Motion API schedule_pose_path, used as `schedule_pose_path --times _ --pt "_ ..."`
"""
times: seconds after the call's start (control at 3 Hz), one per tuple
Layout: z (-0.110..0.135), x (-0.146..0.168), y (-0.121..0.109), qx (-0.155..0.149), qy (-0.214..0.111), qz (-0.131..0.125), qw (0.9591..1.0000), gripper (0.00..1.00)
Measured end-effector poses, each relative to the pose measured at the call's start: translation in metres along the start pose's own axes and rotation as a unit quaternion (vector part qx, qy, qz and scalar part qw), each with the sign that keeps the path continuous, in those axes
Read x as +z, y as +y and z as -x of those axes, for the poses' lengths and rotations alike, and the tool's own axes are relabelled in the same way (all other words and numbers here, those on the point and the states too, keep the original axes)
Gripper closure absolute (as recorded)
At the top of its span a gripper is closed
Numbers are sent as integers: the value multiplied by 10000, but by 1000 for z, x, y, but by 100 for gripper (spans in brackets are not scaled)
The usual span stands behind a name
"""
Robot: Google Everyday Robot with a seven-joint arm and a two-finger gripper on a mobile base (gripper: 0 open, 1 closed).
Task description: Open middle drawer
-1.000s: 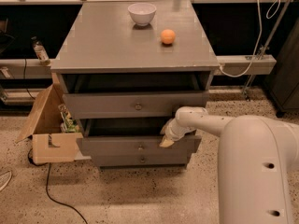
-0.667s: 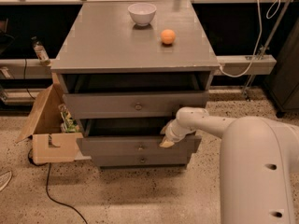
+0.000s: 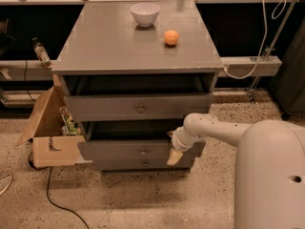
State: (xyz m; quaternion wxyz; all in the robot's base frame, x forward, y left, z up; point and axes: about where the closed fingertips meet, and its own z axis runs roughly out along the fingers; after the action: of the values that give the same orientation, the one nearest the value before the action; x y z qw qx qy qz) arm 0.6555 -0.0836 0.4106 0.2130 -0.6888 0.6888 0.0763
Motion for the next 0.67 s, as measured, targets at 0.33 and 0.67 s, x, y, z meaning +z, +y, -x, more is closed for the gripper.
schedule_pose_path --times 0.33,0.67 --pt "-2 -3 21 99 94 232 9996 0" --pt "-4 9 43 175 199 630 9977 18"
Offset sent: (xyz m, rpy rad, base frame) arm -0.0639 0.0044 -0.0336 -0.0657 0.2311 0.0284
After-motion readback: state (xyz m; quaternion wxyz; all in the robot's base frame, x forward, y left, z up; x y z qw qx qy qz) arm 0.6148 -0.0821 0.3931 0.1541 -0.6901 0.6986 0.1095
